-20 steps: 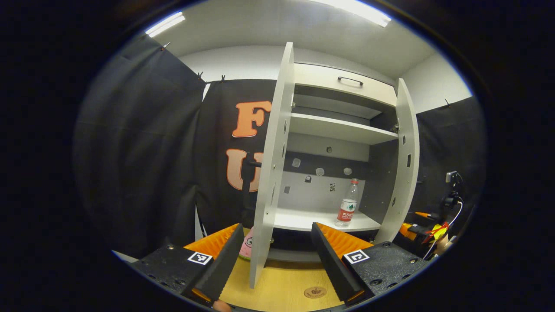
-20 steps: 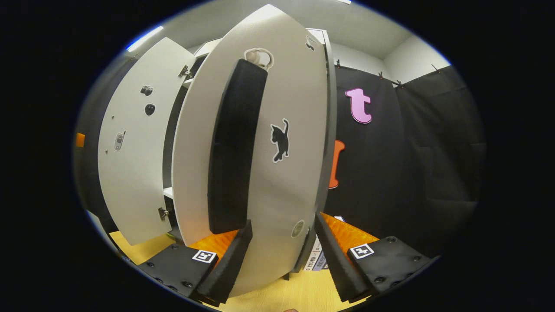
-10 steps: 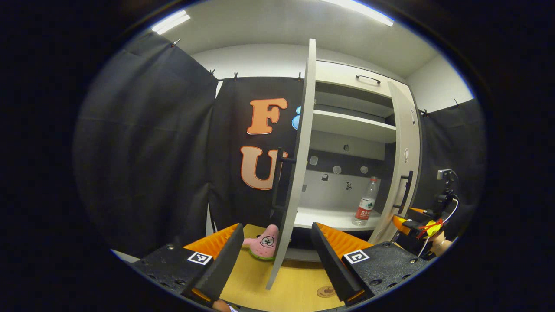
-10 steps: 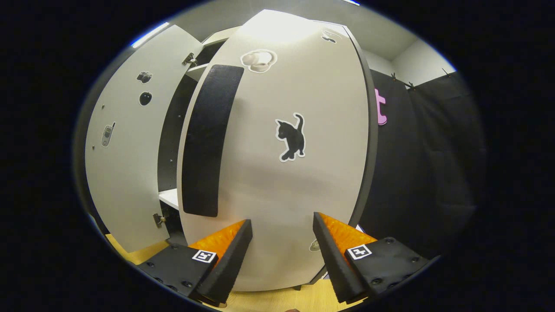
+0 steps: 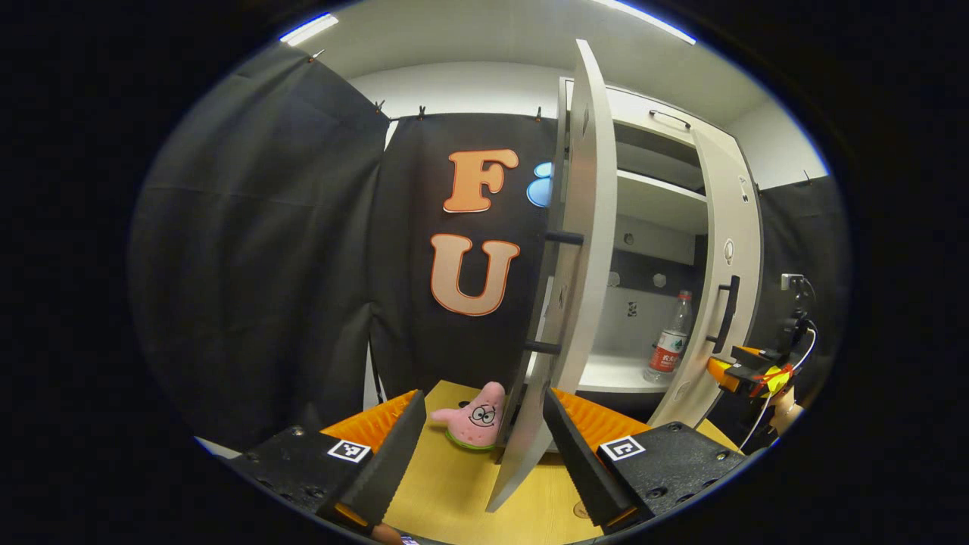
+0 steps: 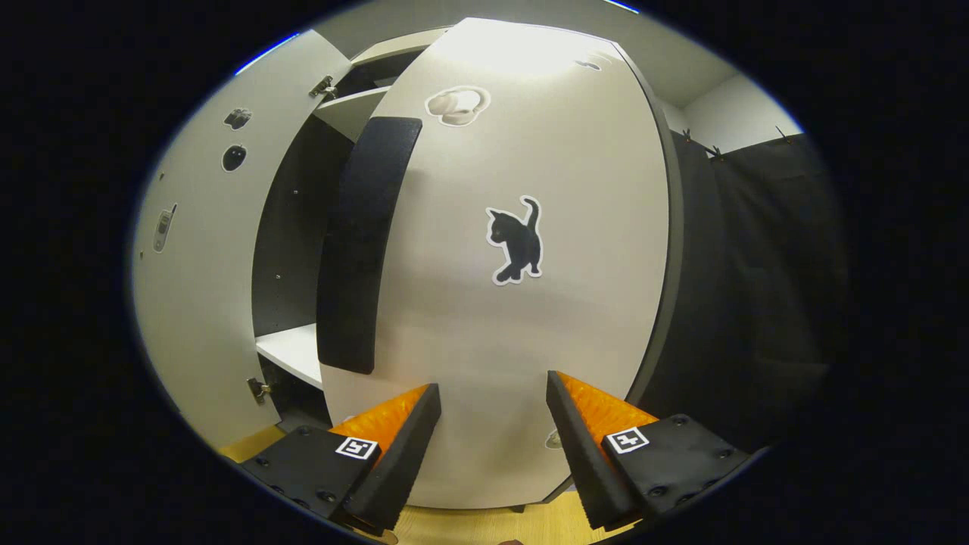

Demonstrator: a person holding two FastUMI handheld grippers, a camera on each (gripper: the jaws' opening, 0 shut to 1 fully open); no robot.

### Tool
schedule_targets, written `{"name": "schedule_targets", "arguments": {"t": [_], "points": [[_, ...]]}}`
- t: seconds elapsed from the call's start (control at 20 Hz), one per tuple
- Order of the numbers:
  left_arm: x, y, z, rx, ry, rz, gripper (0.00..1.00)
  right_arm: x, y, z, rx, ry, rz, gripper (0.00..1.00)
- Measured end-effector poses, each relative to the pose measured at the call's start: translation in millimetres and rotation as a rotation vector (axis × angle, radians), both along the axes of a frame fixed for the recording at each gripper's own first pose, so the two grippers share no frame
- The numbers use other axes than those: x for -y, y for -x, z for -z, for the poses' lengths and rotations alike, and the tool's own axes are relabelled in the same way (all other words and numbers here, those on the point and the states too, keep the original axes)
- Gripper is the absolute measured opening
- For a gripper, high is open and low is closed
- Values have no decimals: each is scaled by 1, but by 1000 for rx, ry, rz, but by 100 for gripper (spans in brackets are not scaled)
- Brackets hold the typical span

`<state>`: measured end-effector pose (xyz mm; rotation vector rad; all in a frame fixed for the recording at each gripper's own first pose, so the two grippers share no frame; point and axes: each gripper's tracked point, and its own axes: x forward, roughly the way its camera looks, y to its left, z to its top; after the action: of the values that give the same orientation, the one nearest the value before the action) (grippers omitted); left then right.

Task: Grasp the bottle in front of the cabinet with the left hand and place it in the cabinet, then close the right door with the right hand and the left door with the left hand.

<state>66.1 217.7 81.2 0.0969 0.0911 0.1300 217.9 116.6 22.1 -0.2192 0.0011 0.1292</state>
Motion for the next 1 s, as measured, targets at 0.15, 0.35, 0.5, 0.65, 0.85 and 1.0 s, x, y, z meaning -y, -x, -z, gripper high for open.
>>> {"name": "schedule_targets", "arguments": {"t": [0.15, 0.35, 0.5, 0.65, 0.85, 1.0], "points": [[-5, -12, 7, -20, -2, 5, 95, 0, 0, 0, -10, -17, 11, 94], [-8, -21, 8, -37, -36, 23, 94, -1, -1, 0, -13, -14, 31, 94], [-2, -28, 8, -53, -42, 50, 94, 1, 4, -1, -10, -10, 47, 94], [13, -28, 13, -71, -39, 89, 94, 9, 7, 3, -23, -22, 74, 94], [44, -33, 19, -87, -37, 165, 94, 30, 40, -7, -12, -31, 98, 94], [66, -38, 25, -87, -22, 217, 93, 41, 67, -18, -22, -60, 100, 94]]}}
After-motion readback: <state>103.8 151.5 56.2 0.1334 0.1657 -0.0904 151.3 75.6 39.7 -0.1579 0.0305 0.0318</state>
